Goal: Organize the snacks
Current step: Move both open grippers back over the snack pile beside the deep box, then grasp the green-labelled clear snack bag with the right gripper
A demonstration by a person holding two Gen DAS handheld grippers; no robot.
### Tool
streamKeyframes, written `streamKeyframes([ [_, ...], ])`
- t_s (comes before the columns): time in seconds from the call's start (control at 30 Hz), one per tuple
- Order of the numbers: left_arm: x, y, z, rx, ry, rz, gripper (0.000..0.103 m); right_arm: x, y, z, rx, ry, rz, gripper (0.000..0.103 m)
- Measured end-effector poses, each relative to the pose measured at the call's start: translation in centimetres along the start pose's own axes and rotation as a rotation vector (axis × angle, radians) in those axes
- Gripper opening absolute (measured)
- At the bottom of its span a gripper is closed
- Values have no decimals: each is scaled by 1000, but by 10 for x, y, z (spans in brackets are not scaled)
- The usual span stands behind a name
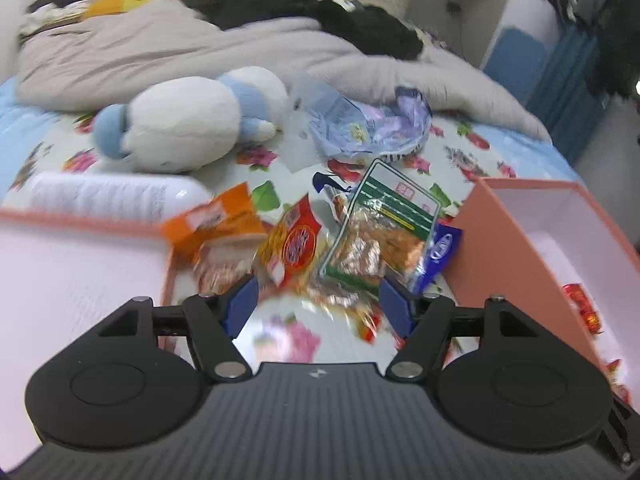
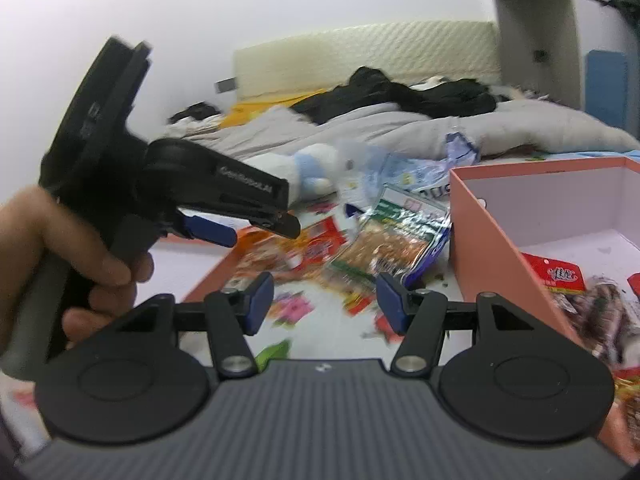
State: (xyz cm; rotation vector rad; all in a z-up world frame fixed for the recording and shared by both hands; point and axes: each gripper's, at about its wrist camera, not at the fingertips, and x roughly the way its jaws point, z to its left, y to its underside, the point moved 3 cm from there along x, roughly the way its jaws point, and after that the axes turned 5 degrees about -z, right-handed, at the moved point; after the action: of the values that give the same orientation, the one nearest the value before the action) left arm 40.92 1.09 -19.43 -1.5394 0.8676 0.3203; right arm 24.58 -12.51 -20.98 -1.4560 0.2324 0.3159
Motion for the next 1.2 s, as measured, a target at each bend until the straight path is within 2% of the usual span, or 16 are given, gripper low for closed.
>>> streamKeyframes([
  [0.1,38,-18,-3,93,-45,34,68,27,8,-4,40,25,23,59],
  [0.27,78,-37,-10,184,-44,71,66,63,14,-13,38,112,37,59],
  [0.3,86,-40,-9,192,-39,82,62,71,14,-15,41,134,41,64],
  [0.33,92,-42,-8,197,-31,93,60,79,13,-17,45,154,45,80],
  [0.4,106,-46,-5,219,-19,117,57,93,12,-21,73,173,50,91],
  [0.47,118,-49,-5,273,-30,139,57,109,12,-23,112,160,80,91],
  [0.53,129,-52,-3,295,-14,163,56,121,12,-22,128,186,111,91],
  [0.63,140,-62,-1,307,2,174,56,135,11,-25,143,284,156,91],
  [0.7,147,-64,-3,308,28,199,56,142,11,-29,173,309,185,91],
  [0.93,166,-48,1,304,37,308,55,159,11,-30,131,238,225,91],
  [1.03,166,-45,4,284,58,324,46,162,9,-35,149,212,240,92],
  [1.1,165,-44,3,283,67,329,39,164,7,-36,139,212,242,86],
  [1.13,165,-43,3,291,67,332,34,164,6,-37,128,219,246,74],
  [1.17,164,-42,1,301,63,334,32,165,5,-37,120,222,245,69],
  [1.2,164,-41,1,302,60,336,23,164,5,-38,115,225,245,60],
])
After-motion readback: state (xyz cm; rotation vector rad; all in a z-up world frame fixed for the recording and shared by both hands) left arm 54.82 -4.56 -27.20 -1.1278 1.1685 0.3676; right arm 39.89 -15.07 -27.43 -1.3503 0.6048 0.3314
